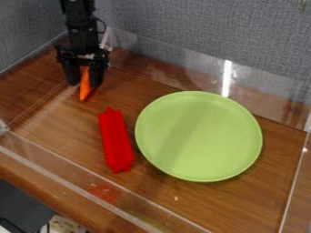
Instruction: Put the carrot on the right side
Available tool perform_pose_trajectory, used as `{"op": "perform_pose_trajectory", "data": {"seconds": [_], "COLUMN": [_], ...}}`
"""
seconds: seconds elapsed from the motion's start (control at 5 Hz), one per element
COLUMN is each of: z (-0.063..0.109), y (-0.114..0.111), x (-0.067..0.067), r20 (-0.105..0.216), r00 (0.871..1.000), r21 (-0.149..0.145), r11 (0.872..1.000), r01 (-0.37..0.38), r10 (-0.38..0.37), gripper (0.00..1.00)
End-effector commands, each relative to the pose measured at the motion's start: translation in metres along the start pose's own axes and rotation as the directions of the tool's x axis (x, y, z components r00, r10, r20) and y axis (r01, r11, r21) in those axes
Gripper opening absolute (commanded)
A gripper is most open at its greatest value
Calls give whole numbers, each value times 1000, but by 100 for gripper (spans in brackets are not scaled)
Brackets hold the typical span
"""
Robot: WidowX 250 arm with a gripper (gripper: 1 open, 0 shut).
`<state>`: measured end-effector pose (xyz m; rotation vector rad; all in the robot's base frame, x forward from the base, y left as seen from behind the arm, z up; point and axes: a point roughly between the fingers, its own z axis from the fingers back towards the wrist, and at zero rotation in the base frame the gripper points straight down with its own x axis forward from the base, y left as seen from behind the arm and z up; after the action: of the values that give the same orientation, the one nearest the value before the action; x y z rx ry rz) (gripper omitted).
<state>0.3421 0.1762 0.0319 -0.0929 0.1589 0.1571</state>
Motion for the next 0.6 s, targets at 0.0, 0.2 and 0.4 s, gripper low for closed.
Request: {"op": "perform_pose_trajectory", "data": {"seconds": [0.0,0.2,0.4], "z": [47,78,111], "y": [11,10,-2], "x": [-1,-10,-23], "r20": [106,155,209], "r00": [994,988,978], "r21": [41,64,95], "r11": [999,998,995], "r01": [-17,-14,-23], "r10": [12,4,2], "gripper": [0,0,0]}}
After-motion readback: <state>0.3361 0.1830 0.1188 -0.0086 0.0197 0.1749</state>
